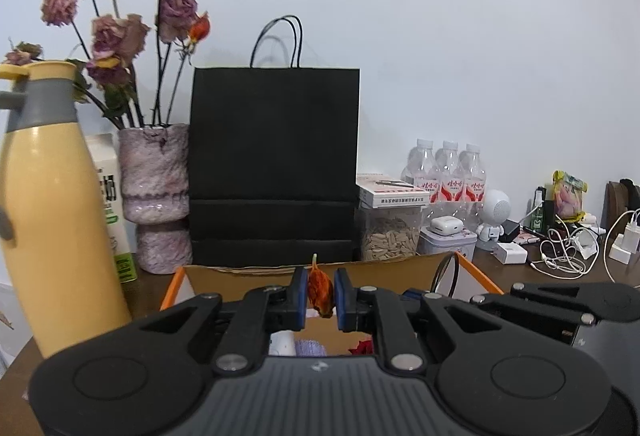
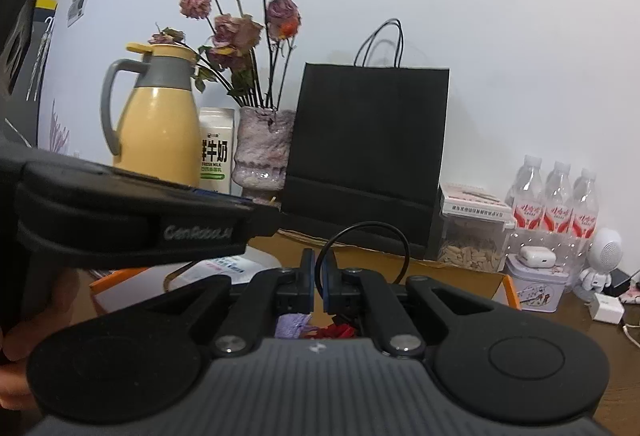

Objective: Organize objects
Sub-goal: 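Open the left gripper to drop the fish toy while the right gripper releases the cable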

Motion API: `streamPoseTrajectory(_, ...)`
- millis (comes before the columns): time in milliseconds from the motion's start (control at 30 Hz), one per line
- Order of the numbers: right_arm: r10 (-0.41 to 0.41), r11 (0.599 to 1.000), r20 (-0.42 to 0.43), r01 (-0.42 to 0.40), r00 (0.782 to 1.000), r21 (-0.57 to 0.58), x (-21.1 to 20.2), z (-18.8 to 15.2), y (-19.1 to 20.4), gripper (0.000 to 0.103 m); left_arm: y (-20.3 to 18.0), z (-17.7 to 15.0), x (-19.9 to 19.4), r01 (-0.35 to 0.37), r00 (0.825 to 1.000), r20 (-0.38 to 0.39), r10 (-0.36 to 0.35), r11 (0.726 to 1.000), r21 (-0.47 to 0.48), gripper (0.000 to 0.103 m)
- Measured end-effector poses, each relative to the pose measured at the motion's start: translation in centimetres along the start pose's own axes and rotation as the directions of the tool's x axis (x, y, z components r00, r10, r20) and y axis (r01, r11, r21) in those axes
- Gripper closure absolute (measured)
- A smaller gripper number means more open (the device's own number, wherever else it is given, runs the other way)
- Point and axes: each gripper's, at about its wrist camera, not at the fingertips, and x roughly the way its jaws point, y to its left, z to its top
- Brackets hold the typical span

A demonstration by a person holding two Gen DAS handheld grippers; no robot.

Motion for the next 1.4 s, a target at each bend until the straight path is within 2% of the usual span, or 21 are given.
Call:
streamPoseTrajectory(300,0.067,0.997,-0.101,-0.064,0.993,0.036,3.3,0.1,-2.2,0.099,1.6,0.3,3.7,0.035,0.997,-0.063,-0.035,0.999,0.004,0.091)
streamPoseTrajectory(467,0.094,0.995,-0.168,-0.090,0.981,0.035,4.5,0.0,-3.0,0.097,1.8,0.2,4.8,0.021,0.997,-0.079,-0.020,1.000,0.017,0.088)
streamPoseTrajectory(500,0.096,0.995,-0.183,-0.092,0.978,0.034,4.6,-0.1,-3.1,0.096,1.8,0.2,5.0,0.015,0.997,-0.081,-0.013,1.000,0.023,0.084)
streamPoseTrajectory(567,0.107,0.994,-0.209,-0.101,0.972,0.038,5.0,-0.2,-3.4,0.092,1.7,0.0,5.2,0.002,0.997,-0.076,0.002,0.999,0.042,0.056)
streamPoseTrajectory(600,0.108,0.994,-0.221,-0.101,0.969,0.044,5.2,-0.3,-3.6,0.079,1.6,0.0,5.3,-0.007,0.997,-0.070,0.011,0.999,0.053,0.047)
streamPoseTrajectory(633,0.107,0.994,-0.234,-0.099,0.966,0.048,5.3,-0.3,-3.8,0.054,1.6,0.0,5.3,-0.015,0.998,-0.062,0.019,0.998,0.063,0.031)
streamPoseTrajectory(667,0.114,0.993,-0.238,-0.103,0.964,0.056,5.3,-0.3,-4.1,0.043,1.6,0.0,5.2,-0.019,0.998,-0.053,0.023,0.998,0.068,0.017)
streamPoseTrajectory(700,0.124,0.992,-0.237,-0.112,0.964,0.061,5.2,-0.3,-4.3,0.033,1.6,0.0,5.1,-0.023,0.999,-0.040,0.025,0.998,0.067,0.012)
streamPoseTrajectory(767,0.138,0.990,-0.241,-0.125,0.961,0.070,4.9,0.0,-4.6,0.026,1.8,-0.1,4.9,-0.029,0.999,-0.013,0.030,0.998,0.054,0.004)
streamPoseTrajectory(833,0.153,0.987,-0.236,-0.136,0.960,0.087,4.6,0.2,-4.8,0.017,1.9,-0.2,4.8,-0.038,0.999,-0.001,0.038,0.999,0.039,0.001)
streamPoseTrajectory(933,0.190,0.980,-0.247,-0.166,0.950,0.113,4.4,0.4,-5.1,0.008,1.8,-0.3,4.9,-0.049,0.999,-0.009,0.050,0.998,0.034,0.001)
streamPoseTrajectory(1167,0.171,0.984,-0.220,-0.156,0.960,0.083,3.8,0.5,-4.5,0.007,1.8,-0.5,4.4,-0.059,0.998,0.010,0.059,0.998,0.017,0.001)
streamPoseTrajectory(1333,0.144,0.989,-0.190,-0.143,0.971,0.023,2.8,0.4,-3.3,0.000,1.7,-0.8,4.0,-0.070,0.997,0.019,0.070,0.998,0.002,0.001)
streamPoseTrajectory(1400,0.133,0.991,-0.176,-0.135,0.975,0.003,2.2,0.2,-2.9,0.000,1.6,-1.0,3.5,-0.073,0.997,0.027,0.073,0.997,-0.004,0.000)
